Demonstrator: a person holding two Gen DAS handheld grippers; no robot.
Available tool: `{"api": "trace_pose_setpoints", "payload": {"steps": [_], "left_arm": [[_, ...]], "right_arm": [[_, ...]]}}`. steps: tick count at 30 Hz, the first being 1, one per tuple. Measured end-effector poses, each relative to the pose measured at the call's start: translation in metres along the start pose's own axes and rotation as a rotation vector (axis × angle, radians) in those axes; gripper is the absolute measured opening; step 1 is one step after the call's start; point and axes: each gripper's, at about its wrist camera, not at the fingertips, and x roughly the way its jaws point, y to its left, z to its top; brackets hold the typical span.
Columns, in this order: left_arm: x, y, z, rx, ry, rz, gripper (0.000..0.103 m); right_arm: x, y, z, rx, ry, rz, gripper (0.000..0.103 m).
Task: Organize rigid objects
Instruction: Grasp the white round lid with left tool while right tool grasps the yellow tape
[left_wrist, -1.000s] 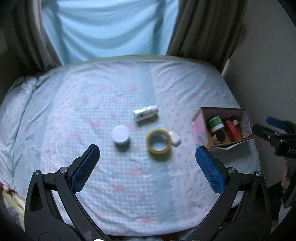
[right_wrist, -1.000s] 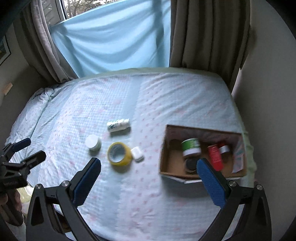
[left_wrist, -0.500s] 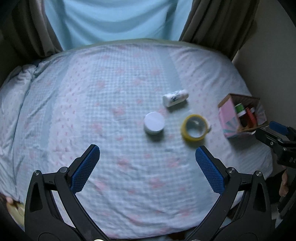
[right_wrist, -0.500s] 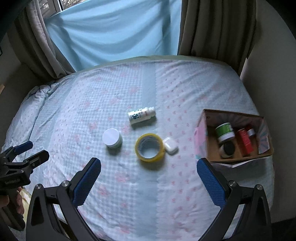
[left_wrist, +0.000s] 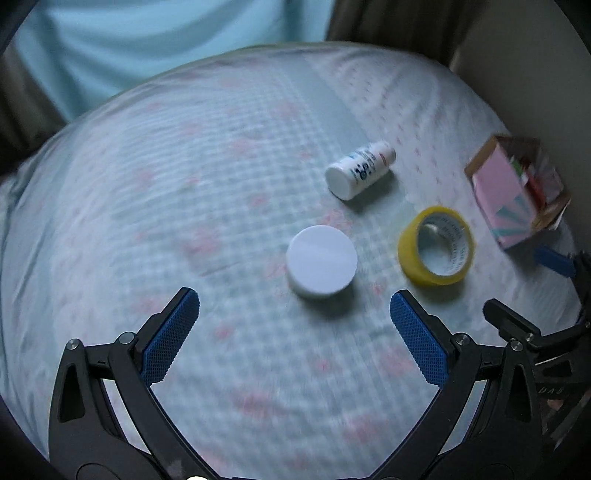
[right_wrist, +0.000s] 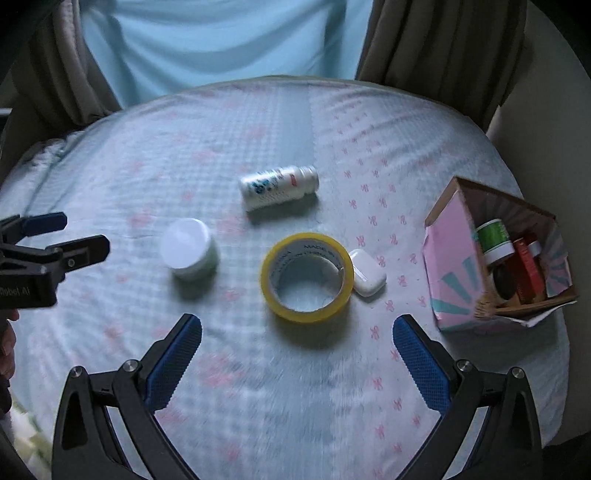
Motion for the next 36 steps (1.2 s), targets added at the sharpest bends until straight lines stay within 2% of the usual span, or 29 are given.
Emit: {"api": "trace_pose_setpoints", "payload": {"steps": [4,9,12,16,18,20,21,23,25,36], "left_arm": [[0.045,-0.010,-0.001,0.040,0.004,-0.020,0.103],[0.091,-0.018,-0.001,0.062,0.021,-0.046,0.103],[0.108,-0.024,-0.004,0.093,0.025,-0.035,0.103],[0.116,-0.026,-0.004,0.113,0.008,-0.023,0.101],[0.119,-0.027,-0.002,0.117,0.005,-0.023,0.097],[0.122,-0.029,-0.001,0.128,0.008,-0.025,0.076],[0.123,-0.030,-0.001,0.132,0.012,-0.023,0.070],[0.124,-0.033,-0.003,0.148,-0.002,-0.007,0.068],[0.125,-0.035,-0.003,0.160,-0.008,0.005,0.068],[0.121,-0.039,0.003,0.165,-0.001,0.033,0.068]], "right_arm": [[0.044,0.005,-0.004,-0.048,-0.004,-0.049,0.103],[0.080,0.000,0.000,-0.098,-0.034,-0.101,0.103],[0.090,-0.002,0.002,-0.125,-0.057,-0.070,0.103],[0.100,0.005,0.006,-0.202,-0.064,-0.084,0.103],[0.104,0.006,0.009,-0.217,-0.058,-0.077,0.103],[0.107,0.007,0.011,-0.227,-0.050,-0.059,0.103],[0.108,0.008,0.011,-0.232,-0.049,-0.056,0.103],[0.114,0.011,0.013,-0.260,-0.024,-0.072,0.103],[0.118,0.013,0.013,-0.286,-0.013,-0.098,0.098],[0.112,0.011,0.016,-0.262,-0.002,-0.071,0.098]]}}
